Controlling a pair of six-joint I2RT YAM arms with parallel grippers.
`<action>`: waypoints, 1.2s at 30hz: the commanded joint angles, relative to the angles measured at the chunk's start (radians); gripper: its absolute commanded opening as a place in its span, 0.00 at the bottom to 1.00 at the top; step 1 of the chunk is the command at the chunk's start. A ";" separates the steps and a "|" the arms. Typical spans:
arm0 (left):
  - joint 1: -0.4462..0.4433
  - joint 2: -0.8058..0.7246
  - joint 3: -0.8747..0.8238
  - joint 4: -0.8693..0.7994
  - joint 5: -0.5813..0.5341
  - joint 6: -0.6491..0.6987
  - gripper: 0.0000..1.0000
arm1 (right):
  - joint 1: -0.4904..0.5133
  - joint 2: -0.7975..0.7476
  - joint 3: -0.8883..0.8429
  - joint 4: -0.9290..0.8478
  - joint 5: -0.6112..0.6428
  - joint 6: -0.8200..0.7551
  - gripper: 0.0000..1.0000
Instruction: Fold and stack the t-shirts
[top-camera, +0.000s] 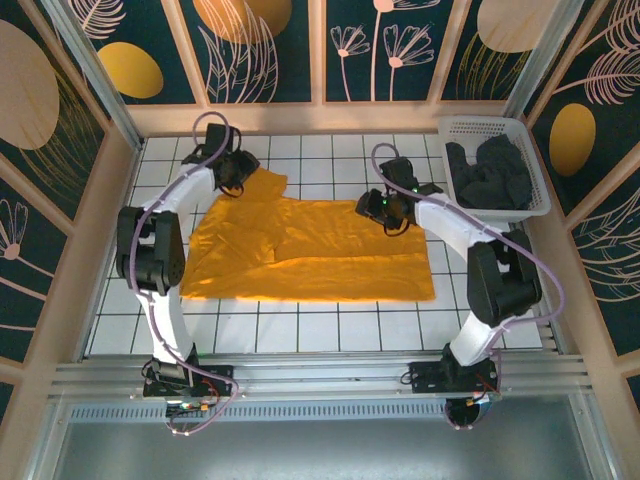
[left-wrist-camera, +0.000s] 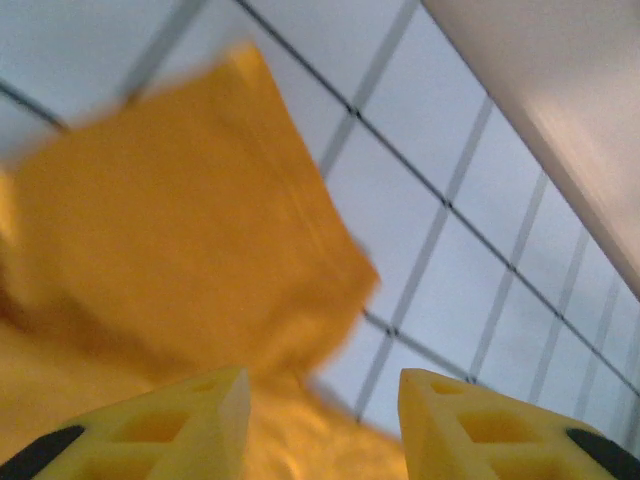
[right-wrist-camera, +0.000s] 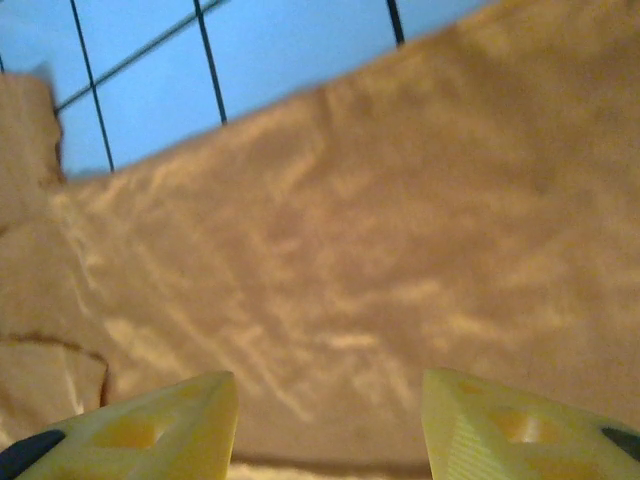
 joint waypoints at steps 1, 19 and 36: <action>0.033 0.119 0.113 -0.073 -0.118 0.084 0.41 | -0.013 0.056 0.101 -0.050 0.057 -0.028 0.51; 0.033 0.538 0.506 0.004 -0.226 0.255 0.54 | -0.058 0.039 0.096 -0.091 0.106 -0.025 0.51; -0.059 0.647 0.583 -0.309 -0.361 0.248 0.41 | -0.090 0.122 0.122 -0.172 0.350 0.087 0.54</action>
